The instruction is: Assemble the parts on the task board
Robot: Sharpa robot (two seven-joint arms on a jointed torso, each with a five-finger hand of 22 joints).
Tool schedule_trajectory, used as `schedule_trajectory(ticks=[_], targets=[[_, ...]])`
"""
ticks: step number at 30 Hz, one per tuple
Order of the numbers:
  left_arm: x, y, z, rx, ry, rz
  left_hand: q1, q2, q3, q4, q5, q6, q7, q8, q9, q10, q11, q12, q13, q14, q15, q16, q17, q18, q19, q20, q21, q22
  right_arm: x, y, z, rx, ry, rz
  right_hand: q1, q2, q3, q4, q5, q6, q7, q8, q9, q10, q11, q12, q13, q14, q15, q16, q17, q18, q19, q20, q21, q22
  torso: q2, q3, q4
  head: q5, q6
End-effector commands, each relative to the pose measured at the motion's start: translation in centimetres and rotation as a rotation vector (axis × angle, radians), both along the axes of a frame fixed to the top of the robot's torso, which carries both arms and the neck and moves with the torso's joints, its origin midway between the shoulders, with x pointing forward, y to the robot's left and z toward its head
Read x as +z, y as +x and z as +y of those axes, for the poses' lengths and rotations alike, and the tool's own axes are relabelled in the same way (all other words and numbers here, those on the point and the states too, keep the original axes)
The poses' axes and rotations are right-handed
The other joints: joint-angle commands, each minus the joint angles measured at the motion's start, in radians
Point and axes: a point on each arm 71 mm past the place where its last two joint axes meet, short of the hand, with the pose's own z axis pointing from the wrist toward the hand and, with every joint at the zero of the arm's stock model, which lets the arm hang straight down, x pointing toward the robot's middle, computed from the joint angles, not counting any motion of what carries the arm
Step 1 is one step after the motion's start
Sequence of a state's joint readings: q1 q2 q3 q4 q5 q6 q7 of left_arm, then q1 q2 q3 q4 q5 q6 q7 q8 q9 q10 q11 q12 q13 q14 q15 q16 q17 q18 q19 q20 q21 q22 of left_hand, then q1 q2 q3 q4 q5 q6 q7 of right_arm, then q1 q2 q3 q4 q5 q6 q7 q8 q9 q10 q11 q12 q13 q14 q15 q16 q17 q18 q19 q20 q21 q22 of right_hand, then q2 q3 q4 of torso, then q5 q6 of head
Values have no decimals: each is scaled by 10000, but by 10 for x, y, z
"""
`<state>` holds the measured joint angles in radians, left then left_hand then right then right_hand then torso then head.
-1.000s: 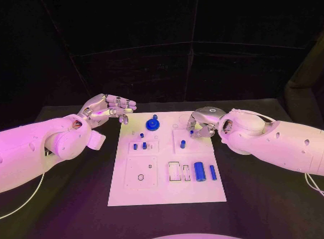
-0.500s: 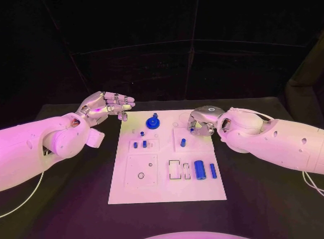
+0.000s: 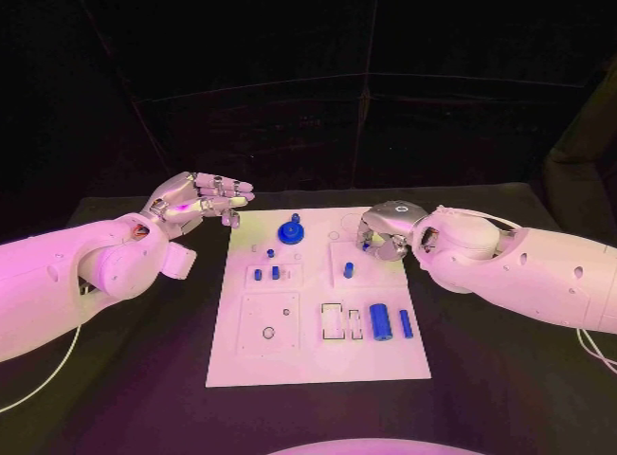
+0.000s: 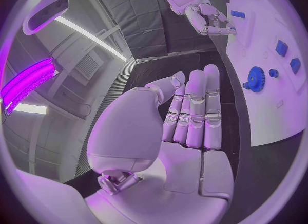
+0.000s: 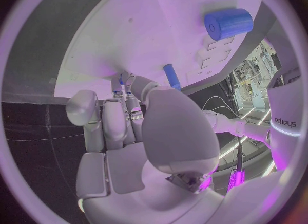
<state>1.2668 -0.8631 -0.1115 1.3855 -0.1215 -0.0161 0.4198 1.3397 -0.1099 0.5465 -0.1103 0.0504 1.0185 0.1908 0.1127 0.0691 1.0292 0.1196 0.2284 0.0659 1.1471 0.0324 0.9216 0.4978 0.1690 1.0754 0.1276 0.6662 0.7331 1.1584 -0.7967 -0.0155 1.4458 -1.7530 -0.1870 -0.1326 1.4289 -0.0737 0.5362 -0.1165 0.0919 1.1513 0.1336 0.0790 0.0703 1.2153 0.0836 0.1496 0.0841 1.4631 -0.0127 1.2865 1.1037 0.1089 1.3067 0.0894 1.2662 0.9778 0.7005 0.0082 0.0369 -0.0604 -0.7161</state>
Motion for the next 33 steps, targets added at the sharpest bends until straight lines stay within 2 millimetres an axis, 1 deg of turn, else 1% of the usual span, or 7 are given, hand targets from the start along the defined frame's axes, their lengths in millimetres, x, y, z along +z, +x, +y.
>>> schedule_trajectory(ticks=[1,7,13,18,22,28,33], targets=[[2,0,1,-3,-219,-151,-32,91,-66,-2,43,38,64,60,-10,27,64,48,6,-90,-10,-48,-35,144,-83,-14,-41,-21,4,-3,-1,-97,480,-368,-142,-27,215,-82,91,38,59,-78,-16,225,-168,-41,-15,294,-54,29,-31,41,78,-21,75,38,-9,-3,-6,-6,-3],[3,0,1,73,-243,-200,-49,113,-74,8,46,36,68,67,-9,22,68,57,6,-90,-4,-47,-47,142,-84,-8,-48,-28,11,-8,-2,-132,1159,-583,-223,-99,359,-146,139,18,76,-101,-20,216,-154,-77,-39,292,-48,25,-62,39,85,-19,106,73,-16,-13,4,-45,25],[3,1,3,318,-330,-281,-46,146,-79,-3,55,57,64,95,-2,40,62,89,11,-79,-5,-38,-69,146,-78,-5,-54,-38,16,-9,-8,-266,1514,-746,-256,-136,403,-169,158,6,81,-109,-22,211,-149,-91,-48,296,-44,38,-51,35,94,-18,125,102,-14,-25,23,-52,53],[4,1,4,514,-351,-359,-44,172,-87,-17,58,85,59,129,6,65,53,126,16,-68,-11,-29,-92,149,-68,-6,-58,-47,23,-12,-9,-195,1800,-881,-272,-155,429,-183,169,-1,83,-113,-23,209,-146,-99,-53,299,-42,48,-42,33,98,-18,135,116,-7,-11,4,-19,61],[4,1,4,567,-362,-396,-42,174,-88,-21,58,89,57,135,7,69,52,133,17,-66,-12,-28,-96,150,-67,-6,-58,-48,28,-18,-3,6,2102,-903,-284,-170,461,-200,188,-3,85,-115,-22,208,-144,-107,-58,302,-40,59,-32,32,103,-19,148,135,0,-14,9,-3,53],[5,1,3,647,-485,-364,-42,179,-91,-25,58,96,55,144,9,76,49,143,18,-64,-14,-26,-102,150,-65,-7,-59,-51,39,-36,23,794,2668,-846,-296,-185,492,-215,209,-6,90,-116,-22,207,-140,-114,-62,305,-38,70,-20,30,108,-21,160,152,-2,-22,18,112,6],[5,1,0,631,-571,-348,-34,184,-91,-37,60,101,51,154,10,82,45,155,19,-62,-17,-24,-111,152,-62,-9,-60,-53,42,-46,52,1535,2923,-642,-311,-192,500,-215,217,-7,94,-117,-22,208,-137,-116,-64,306,-36,72,-21,29,108,-22,164,155,-3,-23,25,294,-60]])
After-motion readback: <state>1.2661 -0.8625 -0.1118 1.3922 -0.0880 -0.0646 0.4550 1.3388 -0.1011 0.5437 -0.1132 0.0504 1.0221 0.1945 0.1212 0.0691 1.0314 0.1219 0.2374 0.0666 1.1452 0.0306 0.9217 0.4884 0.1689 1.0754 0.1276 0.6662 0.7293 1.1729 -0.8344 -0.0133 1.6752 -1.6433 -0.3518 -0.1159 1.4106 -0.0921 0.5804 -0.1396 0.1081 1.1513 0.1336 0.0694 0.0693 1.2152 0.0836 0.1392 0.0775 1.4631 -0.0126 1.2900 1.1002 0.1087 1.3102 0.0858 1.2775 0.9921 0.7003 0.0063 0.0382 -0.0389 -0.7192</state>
